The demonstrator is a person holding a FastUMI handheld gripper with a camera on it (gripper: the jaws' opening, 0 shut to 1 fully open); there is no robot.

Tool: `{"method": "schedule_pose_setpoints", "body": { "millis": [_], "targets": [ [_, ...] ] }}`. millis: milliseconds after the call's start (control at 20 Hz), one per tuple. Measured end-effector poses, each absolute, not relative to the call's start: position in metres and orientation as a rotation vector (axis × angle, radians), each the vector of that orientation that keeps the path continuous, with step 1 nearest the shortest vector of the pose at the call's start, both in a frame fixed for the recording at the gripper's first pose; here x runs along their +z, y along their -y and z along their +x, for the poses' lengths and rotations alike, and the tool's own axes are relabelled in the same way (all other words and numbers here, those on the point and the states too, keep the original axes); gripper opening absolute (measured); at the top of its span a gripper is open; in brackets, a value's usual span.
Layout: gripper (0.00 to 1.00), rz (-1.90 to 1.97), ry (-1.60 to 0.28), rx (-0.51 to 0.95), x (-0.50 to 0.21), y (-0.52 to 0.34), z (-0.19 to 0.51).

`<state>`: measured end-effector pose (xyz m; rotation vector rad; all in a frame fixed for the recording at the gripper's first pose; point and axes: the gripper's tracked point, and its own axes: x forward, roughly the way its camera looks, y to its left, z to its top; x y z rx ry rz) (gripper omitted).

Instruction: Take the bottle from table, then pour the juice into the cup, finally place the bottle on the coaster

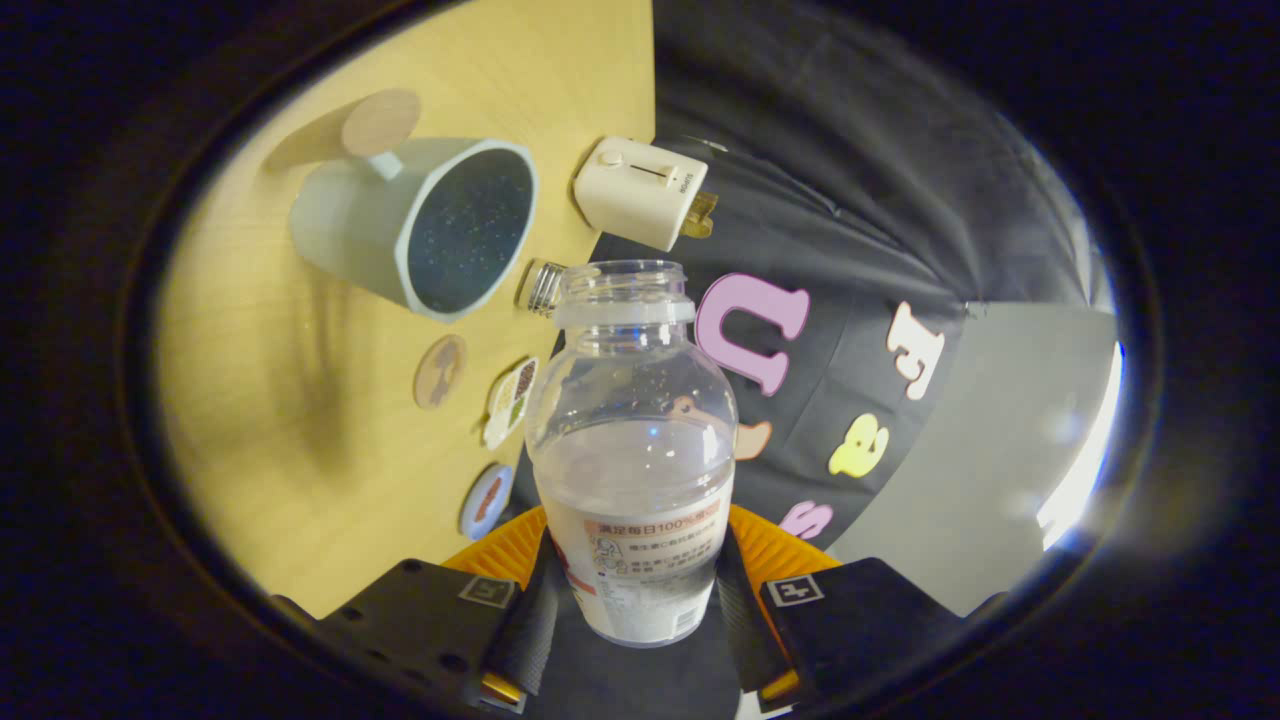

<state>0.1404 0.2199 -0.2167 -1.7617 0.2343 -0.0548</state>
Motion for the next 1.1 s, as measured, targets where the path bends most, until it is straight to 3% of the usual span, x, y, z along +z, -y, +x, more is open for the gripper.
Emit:
{"method": "schedule_pose_setpoints", "body": {
  "millis": [300,600,1100],
  "targets": [
    [0.77,-1.177,-0.358,-0.076,-0.249,-0.197,0.143],
    [0.77,-0.648,-0.365,-0.081,-0.261,-0.183,0.166],
    [0.77,-0.129,-0.304,0.063,-0.279,-0.218,0.254]
  ]
}}
